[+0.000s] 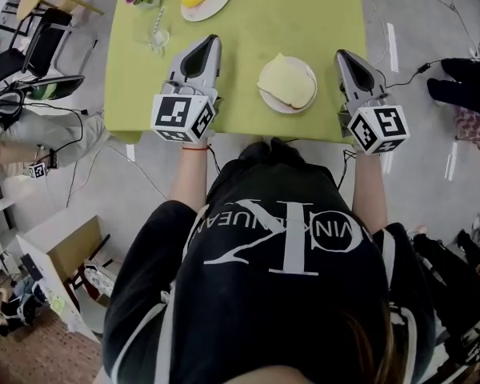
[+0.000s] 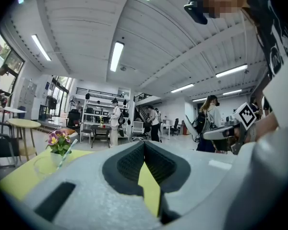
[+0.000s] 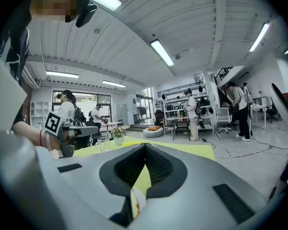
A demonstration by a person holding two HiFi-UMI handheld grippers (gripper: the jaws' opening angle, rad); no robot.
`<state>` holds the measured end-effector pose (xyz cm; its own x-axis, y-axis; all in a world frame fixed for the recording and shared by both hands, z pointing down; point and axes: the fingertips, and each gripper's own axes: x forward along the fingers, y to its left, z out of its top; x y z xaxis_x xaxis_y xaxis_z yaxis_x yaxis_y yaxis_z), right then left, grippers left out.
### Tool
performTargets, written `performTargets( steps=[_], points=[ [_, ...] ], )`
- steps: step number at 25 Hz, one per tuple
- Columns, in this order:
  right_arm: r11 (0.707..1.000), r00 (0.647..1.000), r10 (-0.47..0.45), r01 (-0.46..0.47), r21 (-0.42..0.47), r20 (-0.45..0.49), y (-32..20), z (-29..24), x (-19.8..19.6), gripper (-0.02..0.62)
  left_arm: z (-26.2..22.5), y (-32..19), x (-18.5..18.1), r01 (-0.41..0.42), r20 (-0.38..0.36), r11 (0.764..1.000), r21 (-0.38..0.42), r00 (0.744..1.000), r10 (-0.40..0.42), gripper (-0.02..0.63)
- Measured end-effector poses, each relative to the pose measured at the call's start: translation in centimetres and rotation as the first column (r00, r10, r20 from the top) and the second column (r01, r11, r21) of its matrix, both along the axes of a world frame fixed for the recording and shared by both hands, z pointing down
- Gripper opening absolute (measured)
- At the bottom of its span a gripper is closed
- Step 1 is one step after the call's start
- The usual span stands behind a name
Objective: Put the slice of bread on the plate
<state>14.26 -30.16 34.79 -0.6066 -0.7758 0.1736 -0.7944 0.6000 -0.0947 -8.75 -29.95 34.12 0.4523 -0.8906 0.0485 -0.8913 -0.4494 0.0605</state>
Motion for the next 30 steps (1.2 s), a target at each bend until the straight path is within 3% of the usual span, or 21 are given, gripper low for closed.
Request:
performTargets(
  steps=[13, 30],
  points=[
    [0.993, 0.999, 0.032, -0.035, 0.111, 0.028, -0.6, -3.9, 1.7, 0.000, -3.7, 0.2, -0.8, 0.069, 0.000, 0.995, 0.070, 0.998, -0.069, 0.008],
    [0.986, 0.999, -0.008, 0.001, 0.169, 0.039, -0.4, -5.5, 1.3, 0.000, -4.6, 0.5, -1.2, 0.096, -0.006, 0.991, 0.097, 0.995, -0.096, 0.008]
  ],
)
